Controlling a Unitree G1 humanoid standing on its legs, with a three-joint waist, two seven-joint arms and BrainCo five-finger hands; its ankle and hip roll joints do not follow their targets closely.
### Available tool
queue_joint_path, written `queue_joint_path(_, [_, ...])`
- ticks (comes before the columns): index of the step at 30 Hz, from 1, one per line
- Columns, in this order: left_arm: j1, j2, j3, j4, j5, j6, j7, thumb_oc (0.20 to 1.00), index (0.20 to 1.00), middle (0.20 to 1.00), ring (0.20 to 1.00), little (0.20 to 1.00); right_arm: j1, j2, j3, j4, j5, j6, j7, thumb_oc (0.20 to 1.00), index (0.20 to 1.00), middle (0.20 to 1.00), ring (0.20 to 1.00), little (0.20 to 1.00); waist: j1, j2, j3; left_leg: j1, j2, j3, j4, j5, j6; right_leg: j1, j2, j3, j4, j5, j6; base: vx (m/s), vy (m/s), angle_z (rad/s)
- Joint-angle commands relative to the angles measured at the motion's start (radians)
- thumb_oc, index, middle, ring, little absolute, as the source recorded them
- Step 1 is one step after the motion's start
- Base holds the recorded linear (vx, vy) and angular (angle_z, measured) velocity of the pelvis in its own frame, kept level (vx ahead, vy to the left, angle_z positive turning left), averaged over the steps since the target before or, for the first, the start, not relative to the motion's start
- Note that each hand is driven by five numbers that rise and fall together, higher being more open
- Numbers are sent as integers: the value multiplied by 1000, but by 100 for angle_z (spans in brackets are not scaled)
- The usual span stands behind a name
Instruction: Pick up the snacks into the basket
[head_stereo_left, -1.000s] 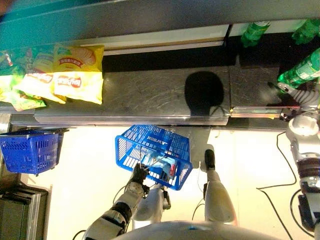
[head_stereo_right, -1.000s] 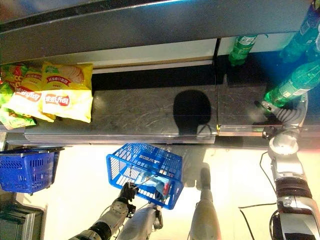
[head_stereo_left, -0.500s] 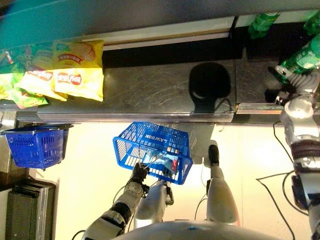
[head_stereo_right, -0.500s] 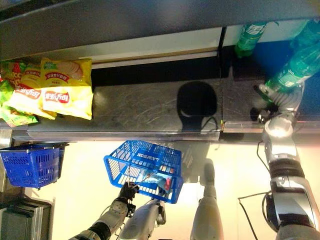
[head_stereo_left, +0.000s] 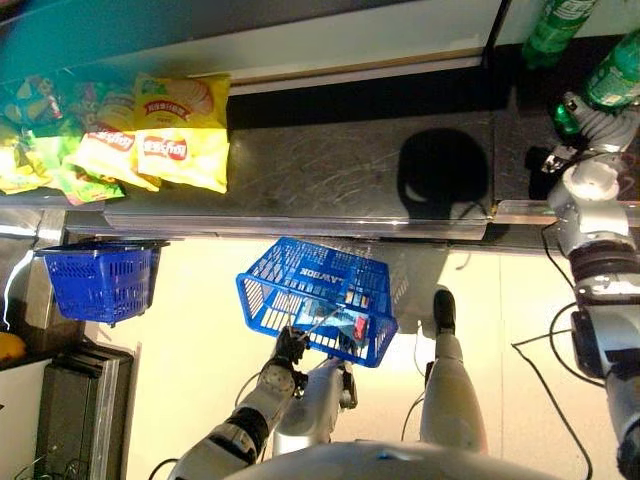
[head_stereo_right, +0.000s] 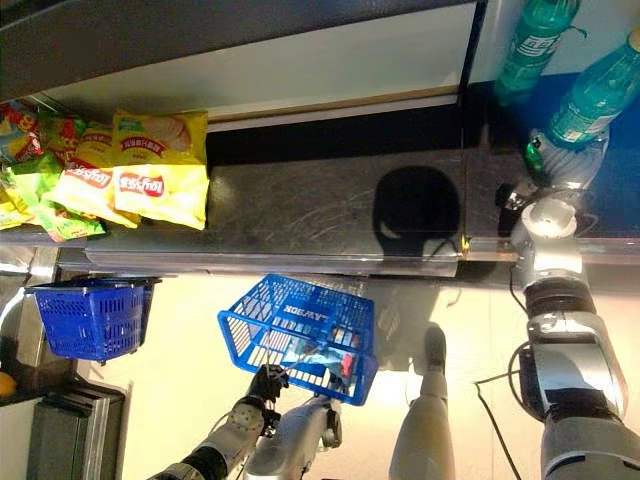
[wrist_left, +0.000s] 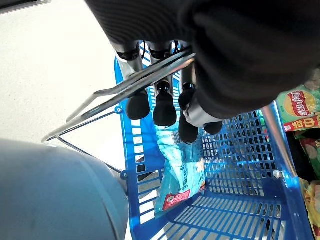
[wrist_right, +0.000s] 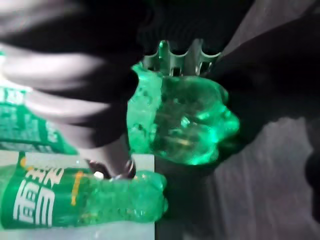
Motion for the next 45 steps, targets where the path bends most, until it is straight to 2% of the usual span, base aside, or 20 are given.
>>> queue_joint_path(1, [73,48,-44,62,1,32,37,200,200,200,200,200,7,61,60,-22,19,-29,34,200,200,200,200,200,43,-42,-43,-68,-74,-58,-2,22,2,-34,-5,-15,4,-7,35,-13,-9,9])
queue_joint_path(8, [67,49,0,65,16,39,45,200,200,200,200,200,231,156,-2,-158,27,-46,76,200,200,200,200,200,26,-60,-32,-60,-72,-63,-2,23,2,-23,-2,-19,4,-9,34,-21,0,7])
queue_joint_path(16, [71,58,87,83,35,57,25,200,200,200,200,200,474,150,-92,-433,87,-76,208,200,200,200,200,200,-7,-102,-45,-28,-63,-61,-2,13,3,7,10,-18,8,-20,29,1,-4,2])
queue_joint_path(21, [76,67,161,121,46,71,-3,200,200,200,200,200,668,142,-161,-657,105,-85,329,200,200,200,200,200,-33,-143,-81,28,-49,-58,-2,-3,4,60,27,-24,20,-49,18,43,-33,4])
queue_joint_path(22, [77,67,160,121,46,71,-3,200,200,200,200,200,672,143,-163,-661,105,-83,329,200,200,200,200,200,-33,-143,-81,30,-48,-59,-2,-4,4,63,27,-25,20,-50,18,71,-34,1])
queue_joint_path(23, [76,69,186,136,50,76,-16,200,200,200,200,200,741,147,-180,-718,92,-81,365,200,200,200,200,200,-42,-157,-99,58,-41,-59,-2,-12,3,84,36,-26,38,-70,12,71,-42,0])
queue_joint_path(28, [90,82,241,151,65,77,-35,200,200,200,200,200,934,182,-206,-845,91,-53,491,200,200,200,200,200,-63,-188,-154,122,-26,-61,-2,-32,-1,151,56,-36,55,-109,3,71,-38,2])
queue_joint_path(34, [109,89,276,134,67,76,-64,200,200,200,200,200,1099,190,-186,-902,16,5,598,200,200,200,200,200,-77,-213,-219,171,-16,-62,-2,-44,-4,208,64,-53,61,-131,2,43,-23,1])
queue_joint_path(41, [129,94,305,140,41,70,-76,200,200,200,200,200,1188,161,-146,-852,-52,37,676,200,200,200,200,200,-80,-227,-273,203,-14,-62,-2,-59,-1,245,68,-57,60,-142,3,46,-6,0])
queue_joint_path(42, [137,91,321,124,13,64,-85,200,200,200,200,200,1216,123,-127,-814,-184,49,685,200,200,200,200,200,-78,-233,-288,212,-15,-65,-2,-64,-1,256,68,-59,57,-144,4,66,-15,2])
queue_joint_path(43, [138,88,326,113,-14,56,-85,200,200,200,200,200,1225,115,-101,-761,-263,58,688,200,200,200,200,200,-76,-237,-294,215,-15,-65,-2,-65,-1,261,69,-61,56,-146,5,67,-15,1])
queue_joint_path(44, [139,88,327,113,-14,56,-85,200,200,200,200,200,1223,115,-99,-758,-264,57,687,200,200,200,200,200,-76,-238,-294,216,-15,-65,-2,-66,-1,261,69,-61,56,-146,5,36,-17,0])
queue_joint_path(45, [136,86,323,72,-59,51,-86,200,200,200,200,200,1216,104,-62,-678,-393,69,652,200,200,200,200,200,-75,-242,-299,218,-15,-67,-2,-67,0,266,69,-61,54,-145,5,31,-10,-1])
